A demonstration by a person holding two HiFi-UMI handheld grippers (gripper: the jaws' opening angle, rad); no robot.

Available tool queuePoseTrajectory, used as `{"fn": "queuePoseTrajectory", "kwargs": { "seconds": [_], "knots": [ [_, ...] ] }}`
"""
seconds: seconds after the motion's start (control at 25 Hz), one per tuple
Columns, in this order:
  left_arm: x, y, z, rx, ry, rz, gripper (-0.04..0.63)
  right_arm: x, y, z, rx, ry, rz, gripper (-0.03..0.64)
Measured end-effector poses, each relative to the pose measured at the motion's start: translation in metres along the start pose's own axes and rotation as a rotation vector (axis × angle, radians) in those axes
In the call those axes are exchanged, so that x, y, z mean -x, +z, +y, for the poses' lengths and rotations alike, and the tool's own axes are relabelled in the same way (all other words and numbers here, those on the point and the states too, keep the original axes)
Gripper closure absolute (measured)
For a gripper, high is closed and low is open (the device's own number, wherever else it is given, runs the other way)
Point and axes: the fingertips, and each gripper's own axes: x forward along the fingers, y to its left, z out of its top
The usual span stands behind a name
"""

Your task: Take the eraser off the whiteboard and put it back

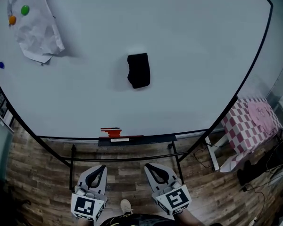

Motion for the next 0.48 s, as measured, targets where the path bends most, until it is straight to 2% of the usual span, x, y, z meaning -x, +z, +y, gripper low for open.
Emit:
{"fn": "queuePoseTrajectory", "kwargs": {
  "seconds": [0.08, 0.28, 0.48],
  "knots": [
    [-0.005, 0.002, 0.006, -0.002, -0.006, 0.002, 0.589, -0.009, 0.006, -0.002, 0.028, 0.004, -0.044, 0.606],
    [-0.014, 0.005, 0.019, 0.0, -0.024, -0.002, 0.589, -0.023, 0.013, -0.008, 0.025, -0.017, -0.054, 0.606],
    [-0.019, 0.003, 0.027, -0.007, -0.03, 0.001, 0.589, -0.033, 0.01, -0.012, -0.045, -0.03, -0.044, 0.606]
  ]
}}
